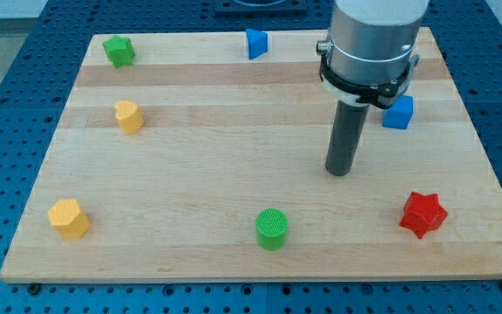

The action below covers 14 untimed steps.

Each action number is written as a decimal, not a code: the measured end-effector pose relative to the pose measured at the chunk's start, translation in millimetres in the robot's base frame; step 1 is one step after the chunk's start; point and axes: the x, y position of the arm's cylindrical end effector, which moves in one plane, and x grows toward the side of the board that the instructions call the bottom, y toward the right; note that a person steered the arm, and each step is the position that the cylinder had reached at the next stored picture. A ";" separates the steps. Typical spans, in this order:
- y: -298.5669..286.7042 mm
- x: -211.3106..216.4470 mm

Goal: Push the red star towards the center

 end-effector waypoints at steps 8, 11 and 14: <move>59.3 62.8; -2.5 -36.6; 15.1 54.2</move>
